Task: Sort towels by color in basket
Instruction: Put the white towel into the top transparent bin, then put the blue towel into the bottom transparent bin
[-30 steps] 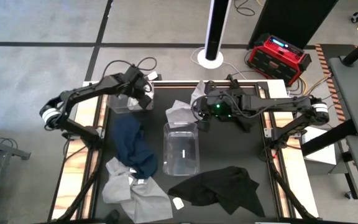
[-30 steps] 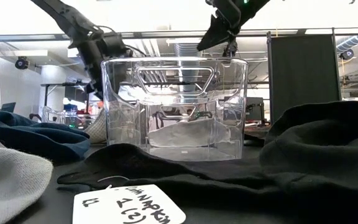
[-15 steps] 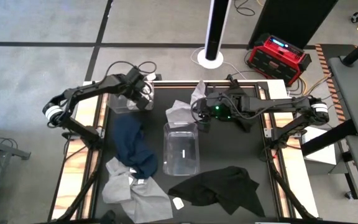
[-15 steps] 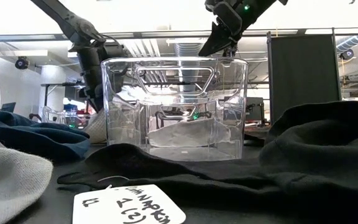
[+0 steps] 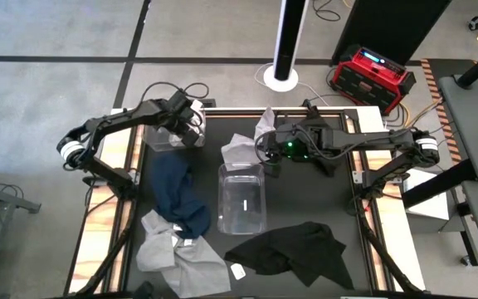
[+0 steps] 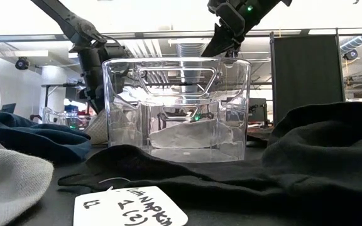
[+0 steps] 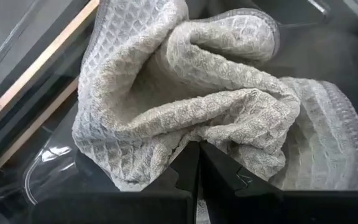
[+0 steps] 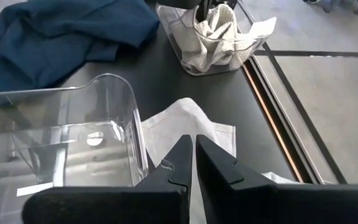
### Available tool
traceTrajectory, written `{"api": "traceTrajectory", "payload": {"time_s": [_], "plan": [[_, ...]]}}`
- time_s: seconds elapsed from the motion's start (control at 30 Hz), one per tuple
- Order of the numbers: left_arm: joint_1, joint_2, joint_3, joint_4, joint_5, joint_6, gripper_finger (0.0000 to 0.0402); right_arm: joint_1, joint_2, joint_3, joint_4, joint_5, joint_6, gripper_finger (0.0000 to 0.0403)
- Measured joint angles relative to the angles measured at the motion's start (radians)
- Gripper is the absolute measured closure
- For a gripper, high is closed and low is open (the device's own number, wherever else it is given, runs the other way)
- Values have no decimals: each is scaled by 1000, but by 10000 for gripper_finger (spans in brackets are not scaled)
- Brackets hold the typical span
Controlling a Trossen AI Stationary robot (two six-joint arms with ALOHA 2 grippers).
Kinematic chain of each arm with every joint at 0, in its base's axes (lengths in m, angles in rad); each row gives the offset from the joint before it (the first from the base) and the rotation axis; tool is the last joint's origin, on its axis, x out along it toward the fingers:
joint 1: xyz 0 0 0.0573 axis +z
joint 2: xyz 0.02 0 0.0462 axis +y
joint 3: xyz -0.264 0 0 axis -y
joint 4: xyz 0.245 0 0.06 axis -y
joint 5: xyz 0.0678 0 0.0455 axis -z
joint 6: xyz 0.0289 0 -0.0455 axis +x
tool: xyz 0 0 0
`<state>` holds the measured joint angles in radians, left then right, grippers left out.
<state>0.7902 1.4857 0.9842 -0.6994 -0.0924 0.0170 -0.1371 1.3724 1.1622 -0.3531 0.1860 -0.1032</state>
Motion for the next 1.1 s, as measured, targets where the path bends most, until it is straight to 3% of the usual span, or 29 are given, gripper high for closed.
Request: {"api": "traceTrajectory", "payload": {"time_s": [0.57, 1.1], "plan": [[4, 0, -39, 4, 26, -8, 401, 2, 0, -5, 0, 0, 28, 390], [-2, -88, 70, -133, 19, -53, 402, 2, 0, -5, -9, -1, 41, 390]]}}
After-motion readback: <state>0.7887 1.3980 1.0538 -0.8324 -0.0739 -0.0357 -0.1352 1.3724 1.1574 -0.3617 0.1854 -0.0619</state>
